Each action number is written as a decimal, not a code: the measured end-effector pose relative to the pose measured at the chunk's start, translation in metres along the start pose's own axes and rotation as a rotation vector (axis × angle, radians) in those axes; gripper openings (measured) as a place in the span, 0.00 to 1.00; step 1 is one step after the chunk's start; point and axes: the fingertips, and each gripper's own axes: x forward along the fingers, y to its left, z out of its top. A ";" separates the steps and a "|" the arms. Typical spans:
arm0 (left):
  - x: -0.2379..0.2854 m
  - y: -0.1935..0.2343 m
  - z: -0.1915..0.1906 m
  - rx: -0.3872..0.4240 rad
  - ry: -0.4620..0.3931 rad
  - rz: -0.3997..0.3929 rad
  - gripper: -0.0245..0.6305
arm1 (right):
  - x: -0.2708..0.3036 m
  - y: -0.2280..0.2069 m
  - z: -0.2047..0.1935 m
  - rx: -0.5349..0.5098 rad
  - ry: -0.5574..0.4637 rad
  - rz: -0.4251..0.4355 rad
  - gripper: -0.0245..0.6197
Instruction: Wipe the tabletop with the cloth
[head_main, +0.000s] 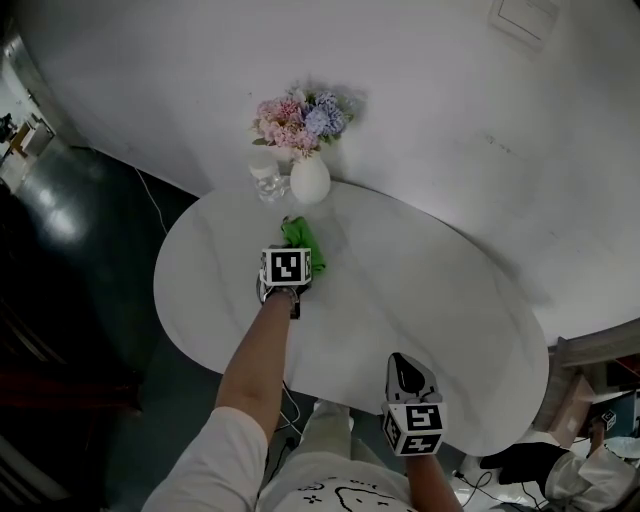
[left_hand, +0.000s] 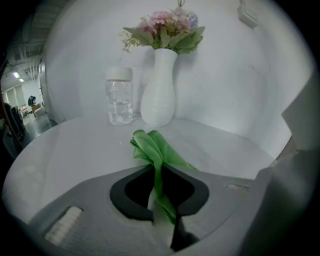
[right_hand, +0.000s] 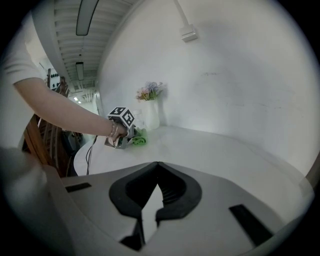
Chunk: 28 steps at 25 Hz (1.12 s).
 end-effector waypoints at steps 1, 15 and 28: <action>-0.004 0.003 -0.004 -0.005 -0.003 0.005 0.13 | -0.003 0.002 -0.001 -0.003 -0.001 0.004 0.04; -0.074 0.046 -0.071 -0.071 -0.001 0.084 0.13 | -0.041 0.031 -0.006 -0.014 -0.050 0.039 0.04; -0.142 0.070 -0.139 -0.097 0.009 0.139 0.13 | -0.070 0.078 -0.006 -0.024 -0.120 0.112 0.04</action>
